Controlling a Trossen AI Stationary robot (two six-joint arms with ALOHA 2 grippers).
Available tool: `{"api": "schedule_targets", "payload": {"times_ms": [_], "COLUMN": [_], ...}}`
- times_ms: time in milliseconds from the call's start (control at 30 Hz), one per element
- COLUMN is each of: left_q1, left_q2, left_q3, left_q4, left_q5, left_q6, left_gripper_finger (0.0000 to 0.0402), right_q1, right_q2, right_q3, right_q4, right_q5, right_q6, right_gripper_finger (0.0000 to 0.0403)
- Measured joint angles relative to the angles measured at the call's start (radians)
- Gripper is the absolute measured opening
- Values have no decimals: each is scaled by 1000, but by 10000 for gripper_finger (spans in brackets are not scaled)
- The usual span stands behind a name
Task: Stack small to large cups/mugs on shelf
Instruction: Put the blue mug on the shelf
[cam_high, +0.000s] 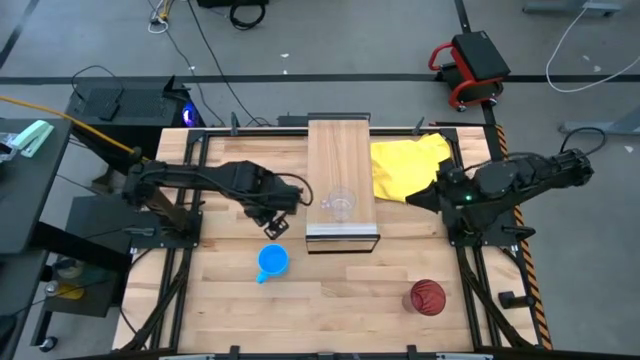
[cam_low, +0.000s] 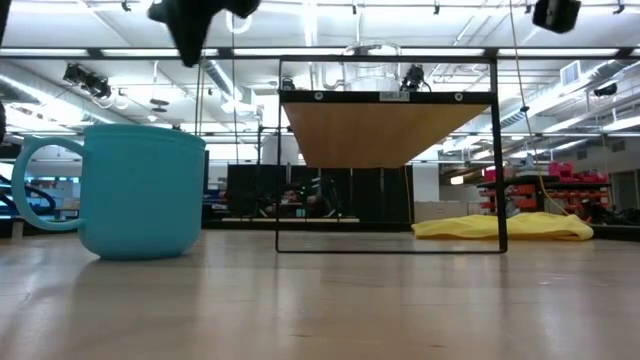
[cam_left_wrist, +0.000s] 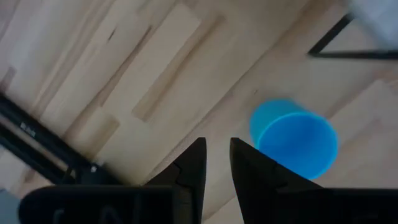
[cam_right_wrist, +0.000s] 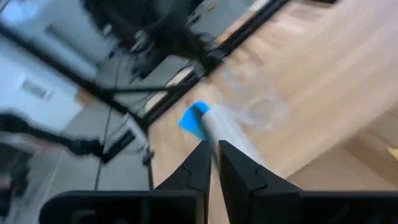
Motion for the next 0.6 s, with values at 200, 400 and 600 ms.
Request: {"api": "schedule_targets", "payload": {"times_ms": [200, 400, 600], "left_q1": [5, 10, 10], "left_q2": [-67, -98, -107], "left_q3": [-78, -78, -77], "left_q4": [2, 4, 1], "left_q5": [-17, -31, -32], "left_q6": [-59, -76, -97], "left_gripper_finger": [84, 77, 73], "right_q1": [0, 0, 0], "right_q2": [15, 33, 44], "right_q3": [0, 0, 0], "right_q4": [32, 36, 37], "right_q5": [77, 82, 83], "right_q6": [139, 192, 192], "right_gripper_finger": [37, 36, 35]}}
